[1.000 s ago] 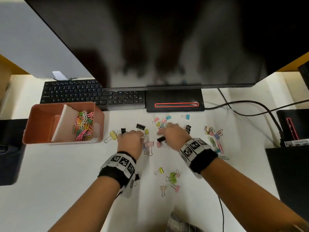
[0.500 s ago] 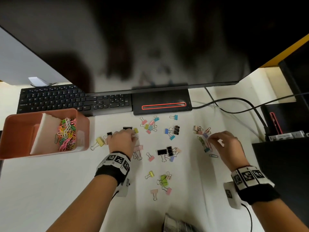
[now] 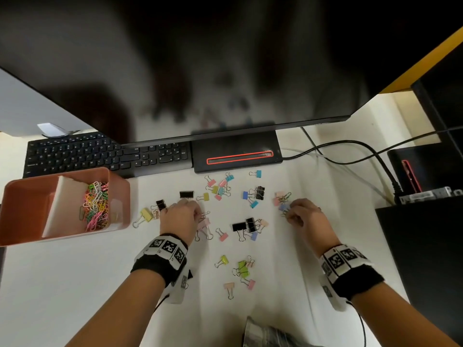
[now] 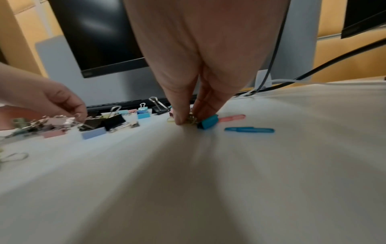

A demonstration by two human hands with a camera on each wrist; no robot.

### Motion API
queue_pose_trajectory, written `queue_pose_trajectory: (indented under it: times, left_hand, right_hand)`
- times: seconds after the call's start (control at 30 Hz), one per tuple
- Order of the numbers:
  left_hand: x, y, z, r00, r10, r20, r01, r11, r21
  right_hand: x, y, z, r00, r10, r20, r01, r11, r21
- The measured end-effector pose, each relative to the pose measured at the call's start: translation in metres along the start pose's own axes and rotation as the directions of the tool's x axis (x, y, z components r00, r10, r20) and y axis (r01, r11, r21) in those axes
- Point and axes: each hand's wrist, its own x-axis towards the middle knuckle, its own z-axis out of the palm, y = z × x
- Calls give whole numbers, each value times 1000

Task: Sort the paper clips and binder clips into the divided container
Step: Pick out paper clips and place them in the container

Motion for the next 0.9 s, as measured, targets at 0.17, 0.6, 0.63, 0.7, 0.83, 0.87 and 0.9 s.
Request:
queue_pose_trajectory:
  times: [0.17,0.6,0.63,0.7,0.83,0.87,0.9]
  left_hand:
    - [6,-2,1,995,84,45,-81,995,-50]
    - [13,3,-9,987,83,134,-76,995,-59]
    - [13,2,-10,987,74,141,-64,995,-72]
    - [11,0,-19,993,63,103,-50,990,-128]
    - [-10,-19,-59,996,-42,-84,6,918,-395]
    - [-18,-27,-71,990,-63,-126,5,909,-416]
    - [-26,-37,-81,984,-85,-155,10,903,-429]
  right_hand:
    - [-1,-3,3,999,7,54,-10,999,45]
    - [14,-26,0,942,163,294,-125,982,-144]
    - [13,-28,-1,947,157,281,-128,985,-120]
    - [9,-31,-5,972,127,199,-119,992,-50]
    - [1,-52,-20,998,55,-8,-54,995,80]
    - [2,-60,-22,999,36,-27,-33,994,100]
    - [3,-69,-23,999,15,-32,-11,994,109]
